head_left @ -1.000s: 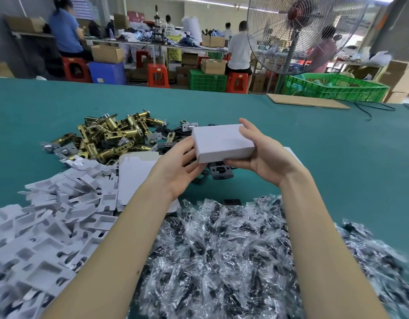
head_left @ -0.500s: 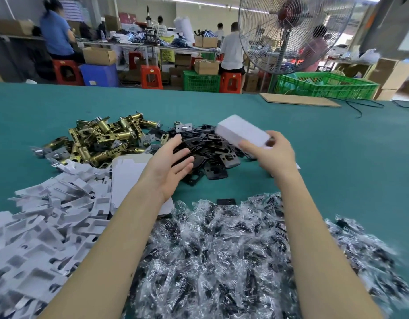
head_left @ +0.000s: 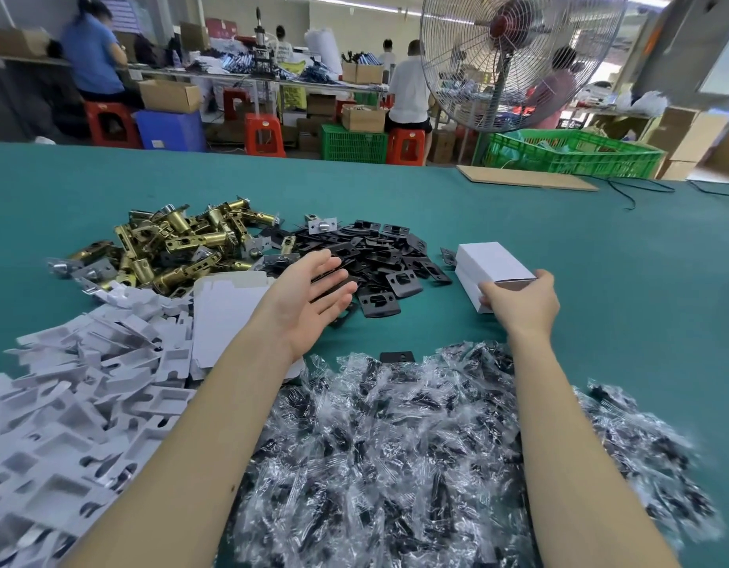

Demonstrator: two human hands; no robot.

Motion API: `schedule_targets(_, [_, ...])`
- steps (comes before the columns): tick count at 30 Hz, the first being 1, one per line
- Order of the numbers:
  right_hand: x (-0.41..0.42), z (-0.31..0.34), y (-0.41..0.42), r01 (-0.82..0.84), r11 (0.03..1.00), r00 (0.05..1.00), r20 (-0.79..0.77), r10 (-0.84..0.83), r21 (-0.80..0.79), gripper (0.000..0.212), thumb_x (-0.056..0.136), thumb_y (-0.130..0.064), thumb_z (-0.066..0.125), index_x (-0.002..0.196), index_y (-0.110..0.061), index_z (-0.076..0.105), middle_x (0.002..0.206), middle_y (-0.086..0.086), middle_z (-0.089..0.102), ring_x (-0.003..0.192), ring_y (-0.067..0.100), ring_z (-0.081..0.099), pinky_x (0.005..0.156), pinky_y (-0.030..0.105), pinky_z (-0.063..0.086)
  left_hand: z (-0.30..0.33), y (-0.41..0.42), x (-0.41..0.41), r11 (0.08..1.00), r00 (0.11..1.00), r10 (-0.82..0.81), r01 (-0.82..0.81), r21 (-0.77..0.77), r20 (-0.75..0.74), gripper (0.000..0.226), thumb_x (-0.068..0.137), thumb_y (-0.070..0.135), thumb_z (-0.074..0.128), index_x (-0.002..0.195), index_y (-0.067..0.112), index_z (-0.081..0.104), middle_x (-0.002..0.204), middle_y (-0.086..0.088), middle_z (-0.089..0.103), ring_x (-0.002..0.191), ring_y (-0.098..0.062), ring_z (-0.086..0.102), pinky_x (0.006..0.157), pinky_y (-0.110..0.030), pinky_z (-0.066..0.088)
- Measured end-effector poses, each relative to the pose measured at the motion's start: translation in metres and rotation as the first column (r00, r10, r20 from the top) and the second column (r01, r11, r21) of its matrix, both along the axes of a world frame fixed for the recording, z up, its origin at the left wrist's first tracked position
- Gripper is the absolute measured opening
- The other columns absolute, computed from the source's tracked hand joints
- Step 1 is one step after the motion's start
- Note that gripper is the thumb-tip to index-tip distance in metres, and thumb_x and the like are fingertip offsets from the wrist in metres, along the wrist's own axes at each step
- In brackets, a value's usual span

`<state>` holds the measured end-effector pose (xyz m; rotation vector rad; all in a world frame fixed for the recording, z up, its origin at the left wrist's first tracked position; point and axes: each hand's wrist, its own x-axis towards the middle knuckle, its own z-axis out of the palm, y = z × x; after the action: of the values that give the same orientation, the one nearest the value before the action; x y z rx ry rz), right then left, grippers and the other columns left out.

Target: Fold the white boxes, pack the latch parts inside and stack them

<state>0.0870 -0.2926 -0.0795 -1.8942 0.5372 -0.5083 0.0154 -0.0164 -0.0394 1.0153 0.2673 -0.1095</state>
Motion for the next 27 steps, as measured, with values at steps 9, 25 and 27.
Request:
schedule_targets(9, [0.001, 0.000, 0.000, -0.013, 1.000, 0.999, -0.030, 0.013, -0.019, 0.084, 0.081, -0.013, 0.073, 0.153, -0.003, 0.030, 0.144, 0.018, 0.048, 0.130, 0.033, 0.052, 0.103, 0.044, 0.050, -0.001, 0.000, 0.000, 1.000, 1.000, 0.001, -0.001, -0.015, -0.010, 0.031, 0.103, 0.031, 0.057, 0.123, 0.008, 0.065, 0.122, -0.011, 0.069, 0.107, -0.025, 0.071, 0.082, -0.030, 0.060])
schedule_targets(25, [-0.035, 0.066, 0.114, -0.526, 0.747, 0.820, -0.008, 0.573, -0.407, 0.011, 0.087, -0.036, 0.064, 0.095, -0.034, 0.070, 0.087, -0.018, 0.070, 0.085, 0.009, 0.071, 0.085, 0.035, 0.059, -0.001, 0.001, 0.000, 1.000, 0.999, 0.018, -0.018, 0.007, -0.029, 0.025, 0.103, 0.031, 0.058, 0.112, 0.010, 0.068, 0.114, -0.008, 0.071, 0.100, -0.023, 0.072, 0.076, -0.029, 0.059])
schedule_targets(27, [-0.036, 0.051, 0.133, -0.638, 0.626, 0.746, -0.158, 0.647, -0.449, 0.011, 0.088, -0.036, 0.064, 0.096, -0.035, 0.070, 0.086, -0.017, 0.070, 0.085, 0.010, 0.071, 0.085, 0.034, 0.059, -0.001, 0.000, 0.002, 0.992, 0.999, 0.051, -0.051, 0.111, -0.001, 0.020, 0.103, 0.030, 0.057, 0.108, 0.013, 0.067, 0.112, -0.006, 0.070, 0.098, -0.022, 0.071, 0.080, -0.029, 0.058])
